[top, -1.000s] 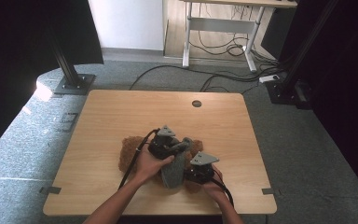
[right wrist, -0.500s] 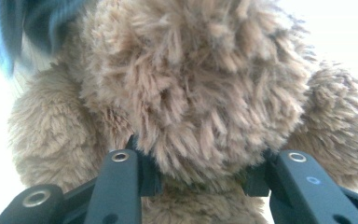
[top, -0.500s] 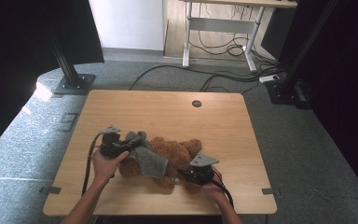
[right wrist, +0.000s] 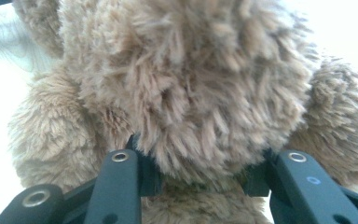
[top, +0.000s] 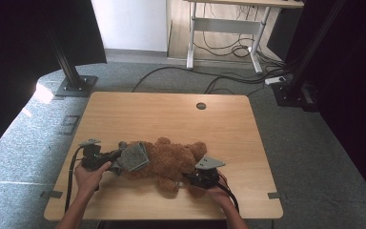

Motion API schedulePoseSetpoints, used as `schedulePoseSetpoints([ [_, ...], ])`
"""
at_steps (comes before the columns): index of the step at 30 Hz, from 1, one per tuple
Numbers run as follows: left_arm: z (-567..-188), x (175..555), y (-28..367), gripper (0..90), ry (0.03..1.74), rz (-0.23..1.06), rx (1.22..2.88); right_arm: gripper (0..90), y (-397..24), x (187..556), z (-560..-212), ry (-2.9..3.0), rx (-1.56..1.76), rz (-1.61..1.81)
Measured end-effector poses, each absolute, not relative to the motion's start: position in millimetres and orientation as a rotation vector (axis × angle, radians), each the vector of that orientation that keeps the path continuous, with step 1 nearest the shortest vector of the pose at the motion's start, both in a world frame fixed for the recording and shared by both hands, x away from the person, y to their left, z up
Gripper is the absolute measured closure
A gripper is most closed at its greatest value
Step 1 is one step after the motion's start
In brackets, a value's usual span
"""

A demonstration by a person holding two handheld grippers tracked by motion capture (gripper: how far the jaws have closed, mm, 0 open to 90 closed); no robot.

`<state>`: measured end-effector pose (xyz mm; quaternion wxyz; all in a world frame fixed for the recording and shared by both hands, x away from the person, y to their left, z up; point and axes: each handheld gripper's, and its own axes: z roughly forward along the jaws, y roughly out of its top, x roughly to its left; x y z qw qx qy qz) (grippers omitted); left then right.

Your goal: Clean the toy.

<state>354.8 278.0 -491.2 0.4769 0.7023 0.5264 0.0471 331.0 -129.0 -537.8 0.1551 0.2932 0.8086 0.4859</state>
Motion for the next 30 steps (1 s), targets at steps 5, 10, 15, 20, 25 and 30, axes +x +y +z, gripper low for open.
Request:
schedulePoseSetpoints([
  [5,-462.9,356.5,257.1,77.8,1.175,0.106,1.689,57.7,-128.2,331.0,-537.4,2.314,0.827,1.383],
  [10,-436.9,368.3,211.8,77.4,1.067,0.091,1.737,57.7,-127.6,330.8,-536.9,2.314,0.828,1.381],
  [15,-431.8,386.4,157.1,77.2,1.009,0.038,1.812,57.5,-127.6,331.0,-536.8,2.314,0.825,1.382],
  [20,-434.5,397.4,116.5,77.2,0.969,0.003,1.858,57.4,-127.5,330.8,-536.9,2.314,0.825,1.382],
  [25,-441.3,403.9,90.6,77.1,0.949,-0.032,1.920,57.4,-127.3,330.2,-536.8,2.315,0.815,1.375],
  [30,-460.5,406.8,91.9,76.9,0.991,-0.100,1.958,54.0,-126.4,328.7,-537.1,2.322,0.806,1.354],
])
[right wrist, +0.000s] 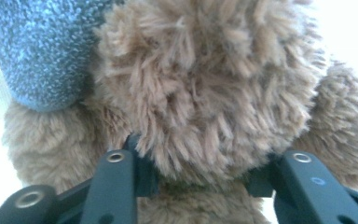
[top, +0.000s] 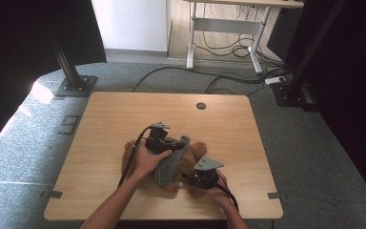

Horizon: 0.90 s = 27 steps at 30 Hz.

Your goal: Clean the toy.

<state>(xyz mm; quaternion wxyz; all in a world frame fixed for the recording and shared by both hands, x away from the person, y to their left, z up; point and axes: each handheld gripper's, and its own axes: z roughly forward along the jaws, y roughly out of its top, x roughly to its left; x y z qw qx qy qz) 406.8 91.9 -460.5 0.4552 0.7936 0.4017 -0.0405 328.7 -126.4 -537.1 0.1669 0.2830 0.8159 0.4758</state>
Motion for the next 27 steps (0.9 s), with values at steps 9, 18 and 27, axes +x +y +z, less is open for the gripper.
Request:
schedulePoseSetpoints([
  [9,-470.1,386.2,105.8,77.7,0.972,-0.070,1.947,32.6,-135.0,324.8,-536.7,2.418,0.858,1.401],
  [18,-481.1,362.7,116.0,78.4,0.942,-0.056,1.887,21.6,-147.9,327.2,-521.9,2.378,0.975,1.665],
  [27,-484.2,358.4,122.5,78.4,0.954,-0.069,1.861,30.0,-119.6,337.7,-528.0,2.465,0.976,1.609],
])
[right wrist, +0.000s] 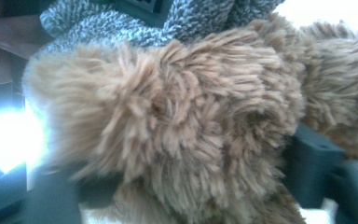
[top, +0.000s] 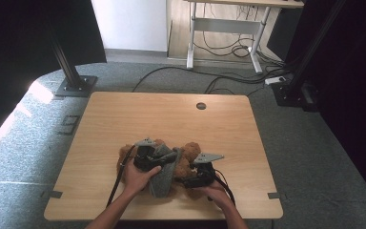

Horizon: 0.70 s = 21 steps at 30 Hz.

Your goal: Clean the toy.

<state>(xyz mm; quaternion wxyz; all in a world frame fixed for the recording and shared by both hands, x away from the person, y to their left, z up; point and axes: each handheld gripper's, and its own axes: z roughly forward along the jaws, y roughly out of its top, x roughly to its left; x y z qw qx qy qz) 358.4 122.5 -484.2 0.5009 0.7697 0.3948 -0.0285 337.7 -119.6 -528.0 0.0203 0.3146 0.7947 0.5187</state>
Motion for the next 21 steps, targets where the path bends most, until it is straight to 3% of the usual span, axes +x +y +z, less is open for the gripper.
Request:
schedulePoseSetpoints([
  [3,-483.9,358.1,123.2,78.4,0.956,-0.075,1.850,44.7,-119.5,334.5,-525.9,2.462,0.944,1.586],
  [7,-480.2,359.7,125.2,77.9,0.963,-0.093,1.825,54.0,-117.0,330.1,-523.4,2.419,0.915,1.538],
  [11,-470.6,366.4,128.2,76.9,0.969,-0.123,1.809,57.2,-116.8,329.9,-520.9,2.380,0.898,1.512],
  [21,-423.9,385.8,107.9,76.1,0.910,-0.060,1.825,59.3,-129.7,341.7,-514.6,2.249,0.845,1.413],
])
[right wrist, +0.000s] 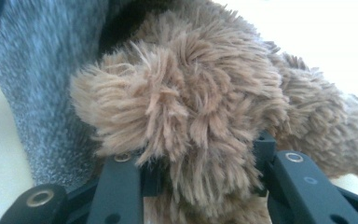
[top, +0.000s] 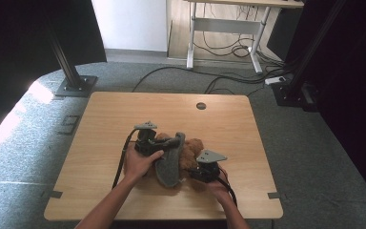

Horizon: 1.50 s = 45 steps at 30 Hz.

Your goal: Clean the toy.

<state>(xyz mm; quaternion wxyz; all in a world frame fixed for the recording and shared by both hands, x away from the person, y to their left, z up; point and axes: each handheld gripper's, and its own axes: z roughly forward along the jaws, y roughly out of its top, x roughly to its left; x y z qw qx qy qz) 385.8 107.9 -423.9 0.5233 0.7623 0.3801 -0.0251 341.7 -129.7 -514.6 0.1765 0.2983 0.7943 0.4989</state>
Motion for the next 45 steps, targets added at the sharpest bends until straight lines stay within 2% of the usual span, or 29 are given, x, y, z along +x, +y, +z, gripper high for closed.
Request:
schedulePoseSetpoints([
  [4,-418.5,398.1,86.1,75.6,0.898,-0.076,1.862,59.5,-134.2,343.6,-514.6,2.221,0.834,1.400],
  [10,-442.8,411.5,68.2,75.2,0.969,-0.088,1.982,59.1,-134.7,340.0,-516.4,2.228,0.799,1.402],
  [12,-449.3,414.7,77.0,75.4,0.999,-0.125,1.959,58.8,-135.6,339.3,-517.7,2.238,0.794,1.402],
  [17,-451.0,415.2,102.9,76.0,1.050,-0.070,1.965,58.7,-136.6,337.1,-520.0,2.241,0.777,1.410],
  [21,-458.9,412.1,129.8,76.6,1.081,-0.091,1.939,57.5,-137.5,332.3,-521.3,2.246,0.757,1.404],
  [29,-467.7,383.3,153.5,77.1,1.037,-0.094,1.866,55.9,-135.9,320.7,-522.6,2.269,0.700,1.399],
  [31,-472.9,377.4,155.5,77.2,1.032,-0.096,1.835,52.1,-135.7,318.7,-522.9,2.270,0.696,1.391],
  [35,-481.7,365.3,154.4,77.8,1.007,-0.050,1.820,37.0,-139.6,317.3,-523.3,2.279,0.741,1.414],
  [39,-485.0,356.5,155.6,78.2,0.988,-0.024,1.809,27.5,-152.4,317.3,-516.4,2.294,0.787,1.537],
  [45,-487.7,348.7,156.4,78.5,0.975,-0.012,1.797,19.4,-163.1,323.0,-502.4,2.258,0.885,1.641],
])
